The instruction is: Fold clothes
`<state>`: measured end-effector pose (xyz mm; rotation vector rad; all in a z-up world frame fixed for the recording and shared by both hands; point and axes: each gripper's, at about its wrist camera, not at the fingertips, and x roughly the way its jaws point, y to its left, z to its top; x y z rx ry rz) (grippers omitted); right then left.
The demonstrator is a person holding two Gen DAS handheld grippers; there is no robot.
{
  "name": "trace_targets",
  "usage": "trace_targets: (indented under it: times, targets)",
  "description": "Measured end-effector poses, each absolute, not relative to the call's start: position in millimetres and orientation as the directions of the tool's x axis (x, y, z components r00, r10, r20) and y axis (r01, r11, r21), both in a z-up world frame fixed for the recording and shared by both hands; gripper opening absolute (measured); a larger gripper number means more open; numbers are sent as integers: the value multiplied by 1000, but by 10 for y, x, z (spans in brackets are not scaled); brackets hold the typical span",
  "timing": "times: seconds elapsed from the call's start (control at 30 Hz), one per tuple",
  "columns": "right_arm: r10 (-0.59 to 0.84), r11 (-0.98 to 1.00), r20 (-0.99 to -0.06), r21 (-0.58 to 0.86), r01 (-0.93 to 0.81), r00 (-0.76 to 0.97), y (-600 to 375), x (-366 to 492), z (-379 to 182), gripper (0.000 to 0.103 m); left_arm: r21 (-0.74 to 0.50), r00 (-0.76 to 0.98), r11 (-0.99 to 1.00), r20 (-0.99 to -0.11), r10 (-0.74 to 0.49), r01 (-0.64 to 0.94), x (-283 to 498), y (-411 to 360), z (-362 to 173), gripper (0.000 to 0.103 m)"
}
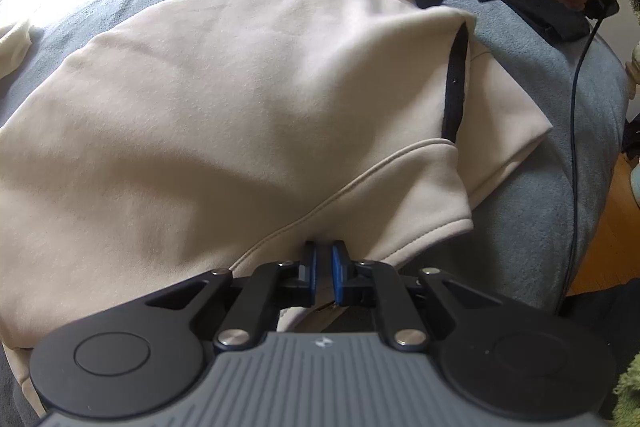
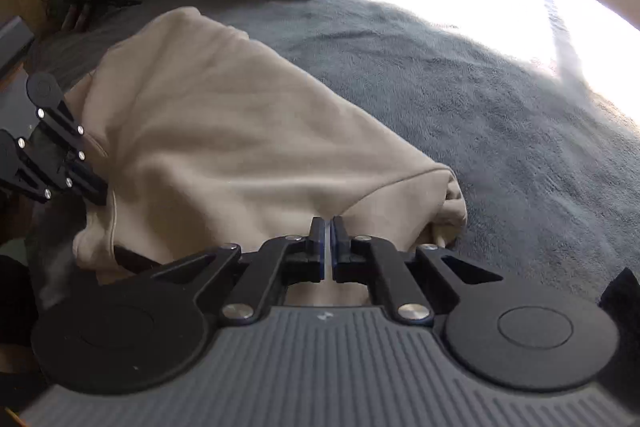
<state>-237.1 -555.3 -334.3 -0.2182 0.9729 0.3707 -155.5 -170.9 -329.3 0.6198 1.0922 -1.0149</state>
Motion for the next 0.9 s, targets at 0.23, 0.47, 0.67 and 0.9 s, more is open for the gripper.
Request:
trace_targets:
  times: [0.23, 0.47, 0.67, 0.9]
  targets:
    - [-21, 994, -817, -81, -78, 576, -5596, -2406, -2971, 6, -92, 123, 447, -895, -430, 890, -1552, -1337, -3191, 9]
    - [310, 941, -745, 149, -305, 591, -4295, -2010, -2773, 6, -226, 39, 540, -900, -435, 811, -1575, -1390, -3027, 19]
    - [287, 943, -857, 175, -282, 428, -3704, -2053, -3559, 5, -317, 106, 693, -863, -493, 648, -1195, -589, -2565, 25]
    - [283, 956, -867, 221, -193, 410, -3742, -2037, -3550, 5, -292, 319, 861, -840, -439, 416, -45, -45, -2505, 54]
